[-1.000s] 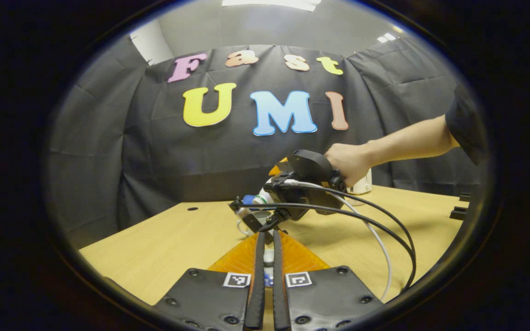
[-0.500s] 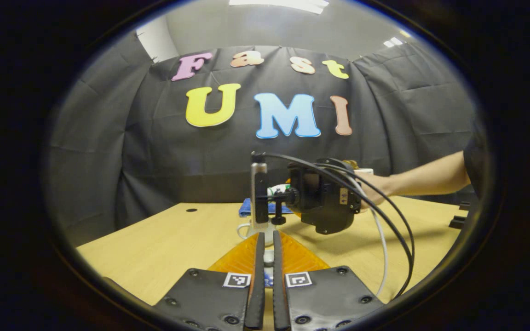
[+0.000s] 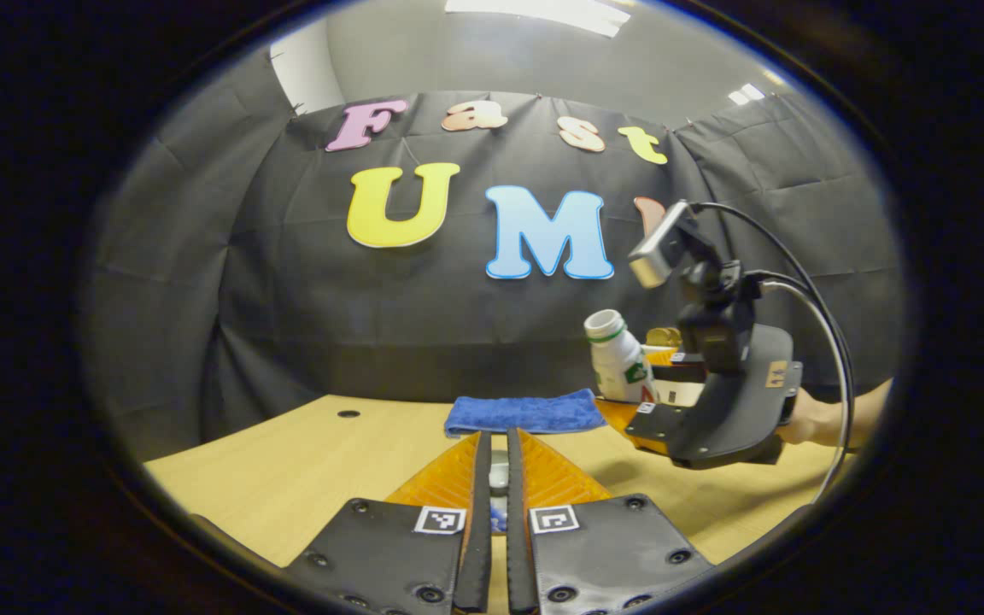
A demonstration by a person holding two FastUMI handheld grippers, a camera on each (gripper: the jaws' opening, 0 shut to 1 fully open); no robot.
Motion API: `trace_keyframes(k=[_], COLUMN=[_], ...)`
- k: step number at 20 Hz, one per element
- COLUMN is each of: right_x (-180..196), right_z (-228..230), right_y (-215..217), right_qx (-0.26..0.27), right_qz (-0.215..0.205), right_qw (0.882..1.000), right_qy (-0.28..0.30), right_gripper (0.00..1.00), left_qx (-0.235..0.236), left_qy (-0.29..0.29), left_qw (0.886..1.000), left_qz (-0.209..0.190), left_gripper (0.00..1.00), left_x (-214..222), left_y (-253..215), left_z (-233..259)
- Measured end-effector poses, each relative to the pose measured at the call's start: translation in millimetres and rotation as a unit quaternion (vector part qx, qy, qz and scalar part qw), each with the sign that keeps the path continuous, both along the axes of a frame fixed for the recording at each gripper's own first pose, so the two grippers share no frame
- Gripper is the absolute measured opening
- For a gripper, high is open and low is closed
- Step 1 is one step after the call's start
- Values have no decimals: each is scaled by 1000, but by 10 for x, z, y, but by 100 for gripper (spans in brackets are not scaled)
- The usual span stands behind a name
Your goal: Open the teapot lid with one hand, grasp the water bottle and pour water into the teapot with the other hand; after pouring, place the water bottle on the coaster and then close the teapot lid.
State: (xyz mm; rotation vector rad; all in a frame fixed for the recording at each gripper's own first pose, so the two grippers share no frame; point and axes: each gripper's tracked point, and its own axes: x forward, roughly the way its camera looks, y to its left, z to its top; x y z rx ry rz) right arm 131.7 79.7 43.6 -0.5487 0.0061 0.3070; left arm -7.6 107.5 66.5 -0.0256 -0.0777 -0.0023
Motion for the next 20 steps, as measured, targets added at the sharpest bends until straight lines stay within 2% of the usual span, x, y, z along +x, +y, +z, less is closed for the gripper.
trace_keyframes(k=[1, 3, 6, 7, 9, 10, 11, 15, 18, 20], right_x=[-37, -68, -142, -122, -73, -76, -80, -83, -76, -62], right_z=[19, 89, 69, 63, 23, 1, 0, -86, -98, -168], right_y=[-65, -203, -426, -528, -771, -842, -881, -1008, -1044, -1053], right_qx=[39, 125, 248, 267, 270, 267, 268, 259, 260, 256], right_qz=[1, 4, 2, -9, -37, -45, -46, -59, -61, -65], right_qw=[999, 990, 962, 957, 957, 958, 959, 961, 960, 961], right_qy=[24, 72, 115, 114, 96, 89, 84, 81, 78, 85], right_gripper=[72, 72, 72, 71, 71, 71, 71, 72, 72, 72], left_qx=[0, 0, 1, 2, 13, 22, 29, 14, 28, 42], left_qy=[-3, -6, -5, -2, 1, 4, 11, 39, 43, 53], left_qw=[1000, 1000, 1000, 1000, 999, 999, 999, 999, 999, 998], left_qz=[-4, -10, -19, -25, -31, -27, -21, -10, -3, -8], left_gripper=[18, 18, 18, 18, 18, 14, 18, 18, 18, 13], left_x=[98, 295, 560, 643, 829, 934, 1038, 1333, 1434, 1509], left_y=[-9, -15, -80, -115, -182, -178, -160, -104, -73, -129], left_z=[57, 107, 123, 108, 68, 19, -55, -323, -377, -472])
